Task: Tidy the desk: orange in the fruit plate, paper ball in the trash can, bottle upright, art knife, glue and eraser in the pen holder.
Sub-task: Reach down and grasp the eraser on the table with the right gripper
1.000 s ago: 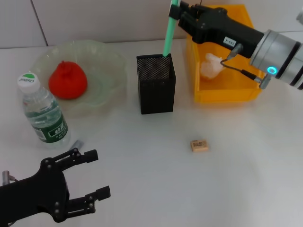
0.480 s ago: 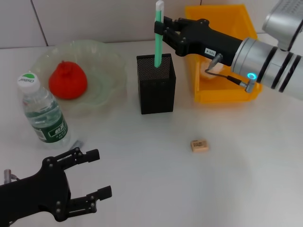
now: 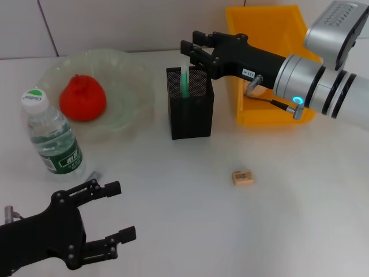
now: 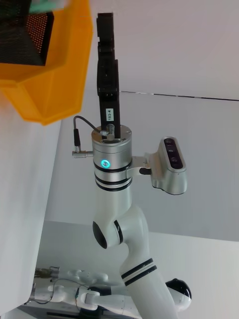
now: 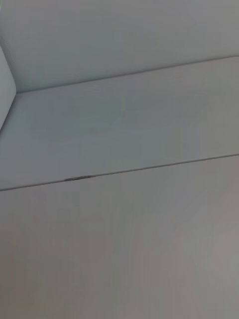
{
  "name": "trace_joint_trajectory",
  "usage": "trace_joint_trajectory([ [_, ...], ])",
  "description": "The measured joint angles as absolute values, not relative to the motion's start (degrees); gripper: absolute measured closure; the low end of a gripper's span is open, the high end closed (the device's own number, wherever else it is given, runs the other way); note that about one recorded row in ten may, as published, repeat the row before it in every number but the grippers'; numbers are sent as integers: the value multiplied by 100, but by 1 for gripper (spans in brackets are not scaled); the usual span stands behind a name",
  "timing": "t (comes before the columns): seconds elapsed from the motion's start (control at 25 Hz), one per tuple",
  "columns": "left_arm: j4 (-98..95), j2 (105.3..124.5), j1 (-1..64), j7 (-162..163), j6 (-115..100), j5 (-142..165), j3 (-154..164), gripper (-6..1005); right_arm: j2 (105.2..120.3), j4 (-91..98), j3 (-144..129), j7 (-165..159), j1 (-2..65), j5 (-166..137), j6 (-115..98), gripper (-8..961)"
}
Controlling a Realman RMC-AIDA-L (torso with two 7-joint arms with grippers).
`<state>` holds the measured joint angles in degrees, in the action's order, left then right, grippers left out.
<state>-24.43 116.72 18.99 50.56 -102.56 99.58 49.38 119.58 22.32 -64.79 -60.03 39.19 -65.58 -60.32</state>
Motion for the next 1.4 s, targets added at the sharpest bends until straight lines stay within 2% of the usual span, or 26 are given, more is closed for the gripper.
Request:
trace_joint_trajectory([
  [0.04,-2443,11672,1899,5056,-10256,9958,4938,184,11957,2245,-6479,-6026,3903,-6557,-6039,780],
  [0.2,-2443,11671,1899,5054,-10256,9958,4935,184,11949,2590,-6479,-6200,3698,-6591,-6127,599],
  [0.32,-2443,11670,1878,5053,-10257,9955,4928,184,11937,2984,-6510,-6592,3510,-6699,-6201,507],
  [0.52,-2443,11658,1847,5053,-10250,9942,4923,185,11902,5071,-6514,-8894,2898,-8292,-6331,341],
  [0.6,-2443,11655,1847,5053,-10230,9940,4922,184,11891,6520,-6264,-10601,2823,-10055,-7012,253],
  [0.68,-2443,11650,1853,5057,-10170,9933,4921,184,11870,6896,-6086,-11093,2904,-10581,-7419,165],
  [0.8,-2443,11645,1864,5067,-10137,9932,4921,184,11767,7563,-5663,-12082,3263,-11686,-8666,129],
  [1.0,-2443,11651,1898,5104,-10065,9926,4921,185,11548,7946,-5513,-12455,4093,-13482,-10617,131],
  [1.16,-2443,11668,1914,5106,-10052,9922,4863,185,11581,7980,-5793,-12105,4269,-14190,-11042,133],
  [1.2,-2443,11668,1915,5107,-10044,9921,4847,185,11647,8044,-6107,-11903,4270,-14548,-11070,133],
  [1.28,-2440,11669,1916,5109,-10029,9922,4829,185,11683,8063,-6226,-11863,4260,-14686,-11043,133],
  [1.4,-2420,11677,1925,5123,-9993,9919,4762,184,11862,8098,-6733,-11781,4193,-15349,-10782,134],
])
